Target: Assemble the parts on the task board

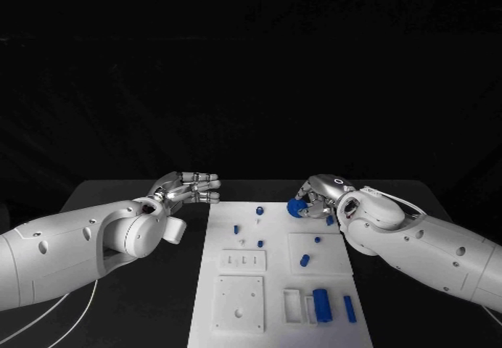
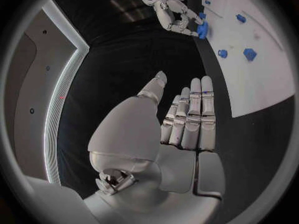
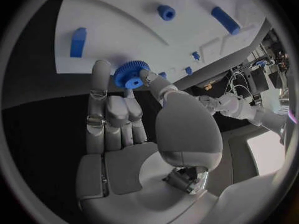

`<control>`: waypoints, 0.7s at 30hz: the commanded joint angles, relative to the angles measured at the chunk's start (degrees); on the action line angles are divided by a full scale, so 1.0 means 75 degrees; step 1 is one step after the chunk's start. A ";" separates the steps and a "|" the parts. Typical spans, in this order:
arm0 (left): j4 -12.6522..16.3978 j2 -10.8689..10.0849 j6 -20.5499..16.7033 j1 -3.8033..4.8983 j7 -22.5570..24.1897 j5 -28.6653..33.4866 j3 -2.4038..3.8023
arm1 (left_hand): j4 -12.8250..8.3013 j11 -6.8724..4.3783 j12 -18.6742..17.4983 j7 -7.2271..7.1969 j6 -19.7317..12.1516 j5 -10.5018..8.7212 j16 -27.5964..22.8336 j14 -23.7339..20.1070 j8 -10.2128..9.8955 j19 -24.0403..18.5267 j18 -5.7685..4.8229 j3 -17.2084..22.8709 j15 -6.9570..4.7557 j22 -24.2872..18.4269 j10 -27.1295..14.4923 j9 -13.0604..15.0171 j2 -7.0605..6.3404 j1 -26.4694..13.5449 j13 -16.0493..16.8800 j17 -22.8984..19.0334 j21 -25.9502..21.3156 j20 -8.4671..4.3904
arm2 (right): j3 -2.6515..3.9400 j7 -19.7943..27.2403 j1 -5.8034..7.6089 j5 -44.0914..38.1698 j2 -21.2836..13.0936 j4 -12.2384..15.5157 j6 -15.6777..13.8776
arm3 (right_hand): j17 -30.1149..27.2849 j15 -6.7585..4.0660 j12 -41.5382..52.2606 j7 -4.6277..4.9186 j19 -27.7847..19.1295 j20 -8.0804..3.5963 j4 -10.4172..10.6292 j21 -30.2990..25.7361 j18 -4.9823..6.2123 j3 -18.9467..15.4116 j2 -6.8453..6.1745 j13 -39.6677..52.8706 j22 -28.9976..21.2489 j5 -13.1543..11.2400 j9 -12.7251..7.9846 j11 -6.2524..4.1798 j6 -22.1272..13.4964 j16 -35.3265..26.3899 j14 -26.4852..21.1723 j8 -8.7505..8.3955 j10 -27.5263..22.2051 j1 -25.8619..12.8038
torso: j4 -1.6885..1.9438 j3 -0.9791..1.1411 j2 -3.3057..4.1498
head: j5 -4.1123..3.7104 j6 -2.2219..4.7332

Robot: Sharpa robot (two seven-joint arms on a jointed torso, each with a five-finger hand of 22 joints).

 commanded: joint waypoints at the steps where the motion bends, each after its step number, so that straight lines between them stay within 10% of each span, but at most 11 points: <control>1: 0.0026 0.0011 0.0098 0.0015 0.0027 -0.0034 0.0007 | -0.0028 -0.0022 0.0040 -0.0001 -0.0034 -0.0037 -0.0014 -0.0038 -0.0022 -0.0054 -0.0060 -0.0002 0.0034 -0.0007 -0.0049 -0.0009 -0.0004 0.0015 0.0012 0.0009 0.0023 0.0002 | 0.0001 -0.0206 0.0023 -0.0525 0.0069 0.0214 -0.0249 | 0.0013 -0.0035 0.0025 -0.0026 0.0271 -0.0027 0.0059 -0.0050 -0.0016 -0.0002 -0.0030 0.0004 0.0011 -0.0058 0.0036 -0.0017 0.0135 0.0027 0.0017 0.0016 0.0062 0.0043 | 0.0010 -0.0002 0.0002 | 0.0010 0.0031; 10: 0.0053 0.0021 0.0105 0.0015 0.0018 -0.0034 0.0007 | -0.0028 -0.0022 0.0040 -0.0001 -0.0034 -0.0037 -0.0014 -0.0038 -0.0022 -0.0054 -0.0060 -0.0002 0.0034 -0.0007 -0.0049 -0.0009 -0.0004 0.0015 0.0012 0.0009 0.0023 0.0002 | -0.0090 -0.0307 0.0046 -0.1047 0.0507 0.0520 -0.0411 | 0.0002 -0.0026 -0.0012 -0.0028 0.0272 -0.0020 0.0135 -0.0067 -0.0023 0.0046 -0.0075 -0.0025 0.0018 -0.0157 0.0035 -0.0012 0.0136 0.0014 0.0019 0.0017 0.0057 0.0070 | 0.0028 -0.0002 0.0018 | 0.0034 0.0078; 21: 0.0065 0.0050 0.0125 0.0015 0.0014 -0.0029 0.0007 | -0.0016 -0.0022 0.0040 0.0002 -0.0045 -0.0034 -0.0013 -0.0039 -0.0022 -0.0058 -0.0058 0.0006 0.0034 -0.0009 -0.0048 -0.0009 -0.0001 0.0011 0.0012 0.0010 0.0028 0.0004 | -0.0492 -0.0291 0.0035 -0.1417 0.1128 0.0301 -0.0521 | -0.0018 -0.0022 -0.0030 -0.0026 0.0273 -0.0016 0.0170 -0.0073 -0.0023 0.0123 -0.0109 -0.0042 0.0028 -0.0199 0.0031 -0.0007 0.0133 -0.0004 0.0017 0.0015 0.0059 0.0089 | 0.0027 0.0010 0.0031 | 0.0133 0.0070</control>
